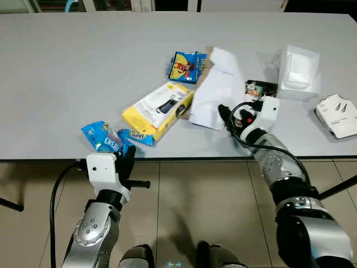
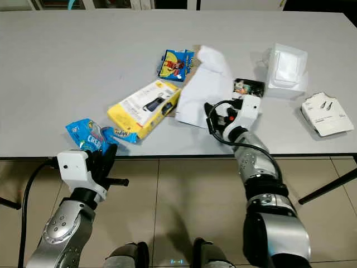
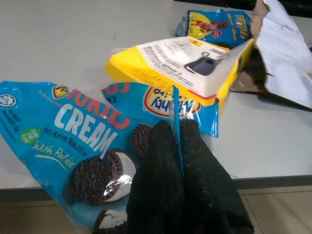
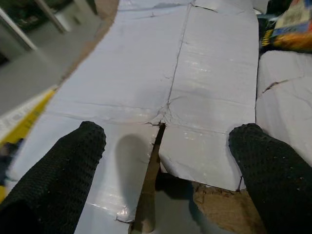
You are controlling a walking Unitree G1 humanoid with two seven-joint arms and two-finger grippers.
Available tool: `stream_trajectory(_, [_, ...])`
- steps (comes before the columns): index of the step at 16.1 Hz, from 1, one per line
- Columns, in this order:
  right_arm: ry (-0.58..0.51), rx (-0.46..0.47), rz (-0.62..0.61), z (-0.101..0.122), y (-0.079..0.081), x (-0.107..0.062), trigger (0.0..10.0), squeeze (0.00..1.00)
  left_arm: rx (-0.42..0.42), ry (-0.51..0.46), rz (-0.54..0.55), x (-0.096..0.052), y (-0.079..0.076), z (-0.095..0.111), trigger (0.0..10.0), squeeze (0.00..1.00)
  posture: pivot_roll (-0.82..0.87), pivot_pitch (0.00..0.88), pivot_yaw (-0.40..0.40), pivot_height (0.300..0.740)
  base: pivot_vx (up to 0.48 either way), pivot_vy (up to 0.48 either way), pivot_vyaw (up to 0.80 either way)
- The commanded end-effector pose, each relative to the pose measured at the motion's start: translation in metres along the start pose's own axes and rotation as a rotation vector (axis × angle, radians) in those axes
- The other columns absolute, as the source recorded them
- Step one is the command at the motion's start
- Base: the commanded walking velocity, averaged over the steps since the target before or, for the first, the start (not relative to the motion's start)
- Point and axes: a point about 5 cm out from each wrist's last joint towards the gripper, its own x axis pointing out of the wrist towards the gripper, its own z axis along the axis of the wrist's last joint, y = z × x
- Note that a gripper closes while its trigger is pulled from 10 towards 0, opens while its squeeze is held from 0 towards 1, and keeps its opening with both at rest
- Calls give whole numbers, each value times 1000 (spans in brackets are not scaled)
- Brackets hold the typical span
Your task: Picking trash to rubbish bin
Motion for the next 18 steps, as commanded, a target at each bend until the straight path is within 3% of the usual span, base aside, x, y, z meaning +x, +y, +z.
stream_trajectory(1, [43,54,35,-12,5,0,10000,0,-4,3,-3,-3,0,2,1294,0,67,198,26,740,0,0,0])
stream_trajectory(5, [77,92,82,-27,16,-1,10000,0,-3,9,-6,-3,1,1,1529,0,67,198,26,740,0,0,0])
stream_trajectory(10, [47,90,82,-20,12,-2,10000,0,-2,13,-8,-3,1,1,1294,0,71,197,31,740,0,0,0])
stream_trajectory(14, [-135,-326,-37,22,5,-3,10000,0,-4,13,-4,-3,2,0,1529,0,65,197,30,740,0,0,0])
stream_trajectory(18, [-218,-423,-71,49,1,-4,10000,0,-7,13,-6,-3,1,0,1569,0,62,199,29,740,0,0,0])
